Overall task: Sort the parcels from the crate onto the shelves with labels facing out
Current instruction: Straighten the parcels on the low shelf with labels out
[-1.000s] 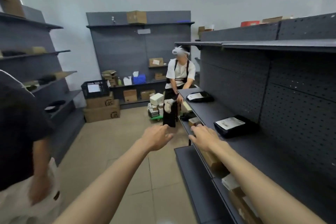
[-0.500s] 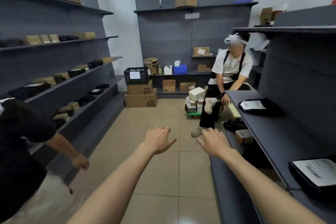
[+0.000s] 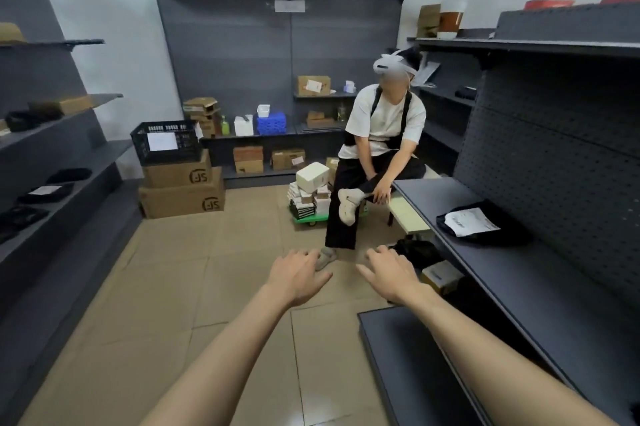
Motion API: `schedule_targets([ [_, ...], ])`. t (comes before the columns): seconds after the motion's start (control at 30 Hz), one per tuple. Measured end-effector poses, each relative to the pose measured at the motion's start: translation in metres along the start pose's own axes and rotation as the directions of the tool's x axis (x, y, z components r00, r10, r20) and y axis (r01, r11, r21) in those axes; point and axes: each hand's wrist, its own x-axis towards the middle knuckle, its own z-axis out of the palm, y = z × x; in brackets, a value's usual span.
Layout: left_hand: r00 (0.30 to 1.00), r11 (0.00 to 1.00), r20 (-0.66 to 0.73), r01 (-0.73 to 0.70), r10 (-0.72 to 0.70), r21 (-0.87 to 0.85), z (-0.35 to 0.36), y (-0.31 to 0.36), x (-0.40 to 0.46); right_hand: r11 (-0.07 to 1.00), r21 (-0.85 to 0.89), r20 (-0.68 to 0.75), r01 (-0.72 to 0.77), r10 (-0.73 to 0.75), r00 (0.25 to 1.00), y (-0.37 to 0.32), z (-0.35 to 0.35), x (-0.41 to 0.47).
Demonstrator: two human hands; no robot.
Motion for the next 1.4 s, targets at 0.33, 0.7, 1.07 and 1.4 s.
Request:
schedule_targets([
  [0.33, 0.944, 0.967, 0.226, -0.253, 0.242, 0.023, 0.066, 0.005, 0.176, 0.924, 0.095, 0.129, -0.372, 0.359, 0.924, 0.076, 0.064, 0.090],
  [0.7, 0.801, 0.819, 0.338, -0.560, 0.495, 0.128, 0.139, 0.072, 0.402, 0.643, 0.316, 0.245, -0.698, 0.655, 0.715, 0.185, 0.154, 0.222],
  [1.07, 0.663, 0.732, 0.438, -0.682, 0.607, 0.018, 0.266, 0.120, 0.580, 0.332, 0.444, 0.412, -0.832, 0.749, 0.519, 0.246, 0.260, 0.338],
  [1.4, 0.557, 0.646, 0.391, -0.750, 0.733, -0.144, 0.382, 0.132, 0.669, -0.072, 0.570, 0.483, -0.818, 0.835, 0.263, 0.271, 0.360, 0.406],
])
